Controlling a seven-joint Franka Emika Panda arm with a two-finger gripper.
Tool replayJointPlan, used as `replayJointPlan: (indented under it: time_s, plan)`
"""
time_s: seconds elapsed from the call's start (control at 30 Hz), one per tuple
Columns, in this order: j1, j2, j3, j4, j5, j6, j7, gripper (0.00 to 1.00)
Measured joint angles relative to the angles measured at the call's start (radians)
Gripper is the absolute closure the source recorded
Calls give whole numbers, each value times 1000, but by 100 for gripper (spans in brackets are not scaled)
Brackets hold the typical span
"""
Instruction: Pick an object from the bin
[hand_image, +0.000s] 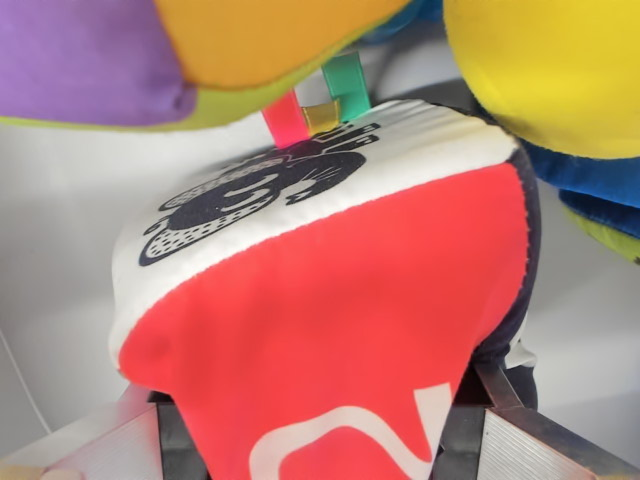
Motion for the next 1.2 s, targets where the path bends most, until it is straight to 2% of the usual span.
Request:
replayJointPlan:
  time_s: [0.3, 0.73, 0.97, 1.2]
  plan:
    - [-2, -67, 8, -7, 30, -58, -21, 100]
    - [-1, -199, 13, -9, 78, -185, -55, 100]
    - [2, -267, 14, -3, 96, -259, -67, 100]
    - [3, -335, 14, 14, 109, -344, -78, 100]
